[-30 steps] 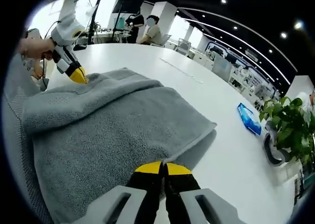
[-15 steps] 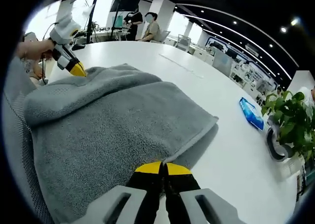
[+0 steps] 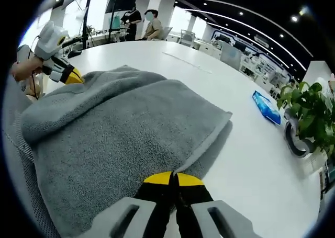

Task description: Open the folded towel by lifting each exposed corner and separating the folded layers until the towel lies flat within the target outline without major curled edges

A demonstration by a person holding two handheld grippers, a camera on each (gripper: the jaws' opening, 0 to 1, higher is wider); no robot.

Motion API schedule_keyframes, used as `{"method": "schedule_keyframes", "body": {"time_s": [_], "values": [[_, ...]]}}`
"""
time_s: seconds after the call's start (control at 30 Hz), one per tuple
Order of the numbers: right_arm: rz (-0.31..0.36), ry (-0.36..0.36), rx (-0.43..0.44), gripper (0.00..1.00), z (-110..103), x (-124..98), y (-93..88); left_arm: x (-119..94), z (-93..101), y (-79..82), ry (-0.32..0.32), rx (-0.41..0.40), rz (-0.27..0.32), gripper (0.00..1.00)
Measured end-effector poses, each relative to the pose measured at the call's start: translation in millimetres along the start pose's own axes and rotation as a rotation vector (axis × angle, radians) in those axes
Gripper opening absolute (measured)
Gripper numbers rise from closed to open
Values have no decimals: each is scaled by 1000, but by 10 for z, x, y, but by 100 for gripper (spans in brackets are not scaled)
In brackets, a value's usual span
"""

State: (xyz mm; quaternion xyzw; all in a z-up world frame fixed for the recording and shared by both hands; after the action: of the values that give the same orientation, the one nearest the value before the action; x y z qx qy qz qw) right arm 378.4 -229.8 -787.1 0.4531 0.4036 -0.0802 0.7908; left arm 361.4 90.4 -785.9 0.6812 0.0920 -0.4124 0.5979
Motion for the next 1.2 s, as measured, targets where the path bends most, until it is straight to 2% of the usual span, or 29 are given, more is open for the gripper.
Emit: {"method": "schedule_keyframes", "body": {"time_s": [0.17, 0.27, 0.33, 0.37, 0.43, 0.57, 0.7, 0.83, 0.93, 1.07, 1.2], "values": [[-14, -29, 59, 0, -9, -5, 7, -1, -13, 22, -29, 19, -15, 0], [-12, -38, 72, 0, -17, -17, 12, -35, -140, 12, -10, 43, -27, 0], [-15, -55, 82, 0, 9, -23, 3, -90, -287, -15, 26, 23, -55, 0], [-15, -62, 97, 0, 35, -29, -1, -103, -351, -23, 22, 10, -57, 0], [-10, -54, 118, 0, 25, -44, 14, -96, -318, -30, -29, -47, -42, 0], [10, -60, 171, 0, 17, -94, 46, -92, -296, -27, -2, -13, -47, 0], [12, -60, 173, 0, -8, -99, 14, -110, -327, -32, -7, -10, -49, 0], [4, -53, 123, 0, 14, -94, 33, -116, -344, -40, 4, -17, -60, 0], [4, -47, 142, 0, 40, -72, 32, -120, -355, -43, 17, -26, -65, 0], [6, -50, 83, 0, 31, -67, 49, -122, -375, -44, 36, -12, -77, 0], [14, -46, 109, 0, 71, -50, 57, -119, -406, -46, 63, -16, -91, 0]]}}
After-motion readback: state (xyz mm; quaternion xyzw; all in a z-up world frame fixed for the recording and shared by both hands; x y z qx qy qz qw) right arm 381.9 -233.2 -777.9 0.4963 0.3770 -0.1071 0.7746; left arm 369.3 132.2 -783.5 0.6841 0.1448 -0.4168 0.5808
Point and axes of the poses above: the point that each gripper's makers call its tool centre point, and the gripper's own axes: x roughly forward along the fingers, z roughly to its right, y roughly out of its top, the point moved 4 cm from there along -x, roughly backward along the fingers, and after that the axes turned 4 degrees about -y, right-handed, at the moved point
